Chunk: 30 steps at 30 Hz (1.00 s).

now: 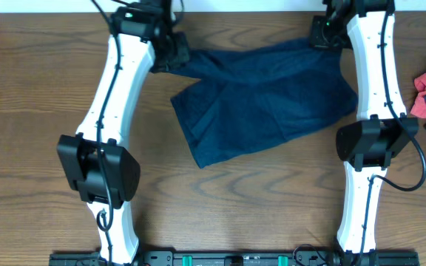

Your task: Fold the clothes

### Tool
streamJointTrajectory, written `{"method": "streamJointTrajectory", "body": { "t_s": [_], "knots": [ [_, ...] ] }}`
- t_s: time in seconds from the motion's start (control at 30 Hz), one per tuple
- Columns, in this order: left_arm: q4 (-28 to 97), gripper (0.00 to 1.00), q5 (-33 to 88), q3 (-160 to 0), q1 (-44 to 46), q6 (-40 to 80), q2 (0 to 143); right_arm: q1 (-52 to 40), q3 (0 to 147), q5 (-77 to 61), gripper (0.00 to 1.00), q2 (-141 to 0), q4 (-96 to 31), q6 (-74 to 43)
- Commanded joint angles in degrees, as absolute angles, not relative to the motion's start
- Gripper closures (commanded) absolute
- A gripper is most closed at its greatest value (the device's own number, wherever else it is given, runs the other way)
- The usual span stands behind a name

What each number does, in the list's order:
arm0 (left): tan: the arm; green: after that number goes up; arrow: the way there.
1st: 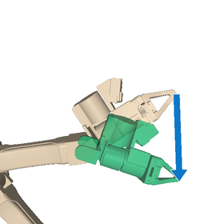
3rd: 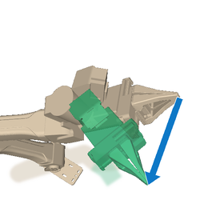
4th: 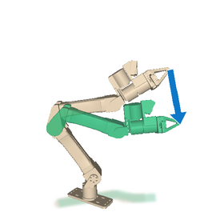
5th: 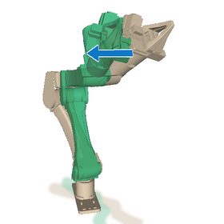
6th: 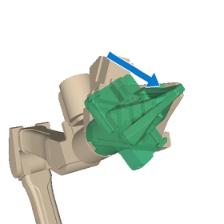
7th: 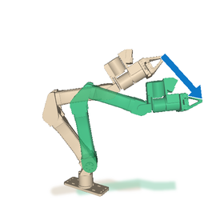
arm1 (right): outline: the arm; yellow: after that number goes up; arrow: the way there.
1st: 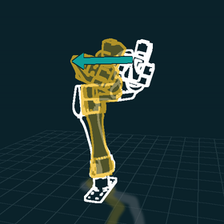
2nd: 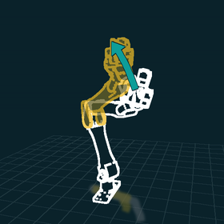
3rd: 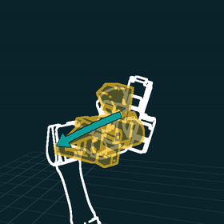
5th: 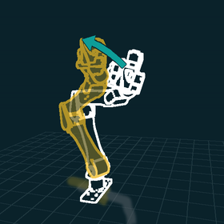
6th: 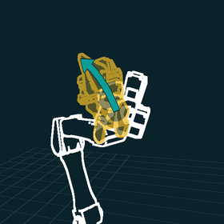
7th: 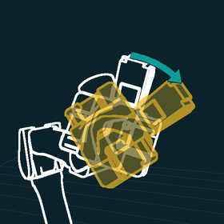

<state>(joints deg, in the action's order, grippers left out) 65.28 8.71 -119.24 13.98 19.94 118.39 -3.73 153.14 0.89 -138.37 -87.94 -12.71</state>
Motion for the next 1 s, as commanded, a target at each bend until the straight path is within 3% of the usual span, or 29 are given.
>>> {"method": "streamJointTrajectory", "body": {
  "t_s": [0.0, 0.4, 0.97],
  "knots": [
    [68.77, 0.94, 9.02, -119.48, 16.56, 21.98, 116.53, -1.72, 153.67, 1.50, 0.98, -138.50, -89.93, -11.44],
    [81.41, 0.94, 8.95, -119.48, 25.98, 25.21, 111.39, 2.57, 153.64, 1.32, 0.98, -138.50, -97.34, -8.58],
    [77.06, 0.94, 7.07, -108.97, 28.53, 26.02, 110.21, 2.37, 152.55, -1.98, 0.99, -137.27, -97.14, -3.60]
  ]
}}
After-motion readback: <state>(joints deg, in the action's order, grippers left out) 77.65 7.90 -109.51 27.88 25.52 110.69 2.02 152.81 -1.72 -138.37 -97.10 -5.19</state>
